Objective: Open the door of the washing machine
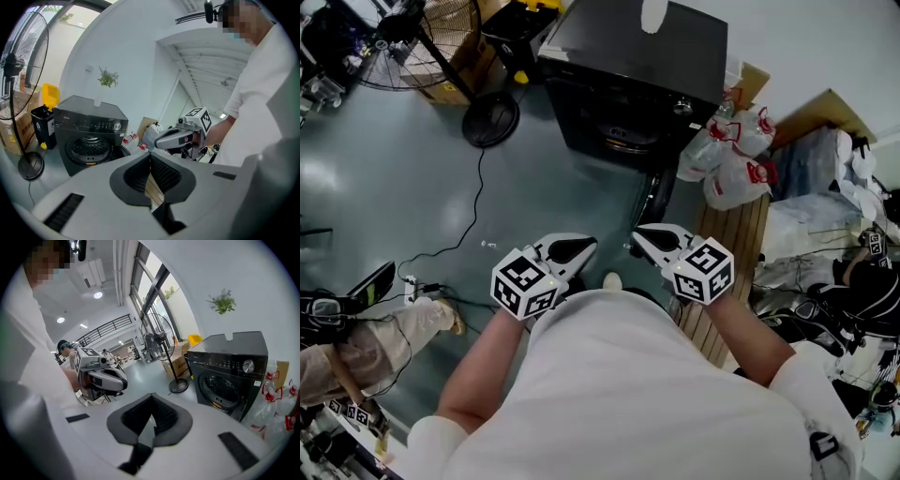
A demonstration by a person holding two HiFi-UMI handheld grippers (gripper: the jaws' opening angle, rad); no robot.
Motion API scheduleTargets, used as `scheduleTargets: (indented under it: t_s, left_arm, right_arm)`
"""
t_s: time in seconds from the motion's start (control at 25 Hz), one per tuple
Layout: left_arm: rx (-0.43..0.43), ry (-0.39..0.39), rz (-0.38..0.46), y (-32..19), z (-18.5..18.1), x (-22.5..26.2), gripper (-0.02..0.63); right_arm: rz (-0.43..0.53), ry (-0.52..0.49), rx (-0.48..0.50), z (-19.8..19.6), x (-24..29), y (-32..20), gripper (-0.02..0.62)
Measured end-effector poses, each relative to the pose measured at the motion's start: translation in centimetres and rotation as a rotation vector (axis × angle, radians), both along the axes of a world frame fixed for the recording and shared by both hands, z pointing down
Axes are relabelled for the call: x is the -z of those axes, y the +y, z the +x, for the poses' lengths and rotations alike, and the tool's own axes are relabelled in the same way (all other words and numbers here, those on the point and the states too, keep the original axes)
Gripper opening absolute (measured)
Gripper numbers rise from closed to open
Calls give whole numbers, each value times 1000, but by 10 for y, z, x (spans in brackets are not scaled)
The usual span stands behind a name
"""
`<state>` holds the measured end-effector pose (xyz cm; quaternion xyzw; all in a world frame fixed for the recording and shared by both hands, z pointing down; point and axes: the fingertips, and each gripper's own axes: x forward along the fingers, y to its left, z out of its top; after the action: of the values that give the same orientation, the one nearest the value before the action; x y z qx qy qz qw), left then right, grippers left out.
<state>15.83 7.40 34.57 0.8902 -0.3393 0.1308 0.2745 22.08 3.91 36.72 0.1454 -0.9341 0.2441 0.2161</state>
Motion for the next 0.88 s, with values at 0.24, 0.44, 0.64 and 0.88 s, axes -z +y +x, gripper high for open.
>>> scheduleTargets:
  t_s: [0.24, 0.44, 0.64, 0.88]
  left_arm:
    - [9, -10, 0, 15, 7, -3, 17]
    - [24, -12, -1, 22, 6, -3, 17]
    - [35, -5, 2, 22, 4, -4, 17]
    - [38, -7, 8, 22, 17, -4, 17]
  right_arm:
    - [6, -6, 19, 5, 1, 15, 8]
    - [21, 2, 45, 3, 1, 20, 8]
    - [29, 3, 50, 2, 2, 24, 6]
    - [29, 0, 50, 16, 1, 26, 7]
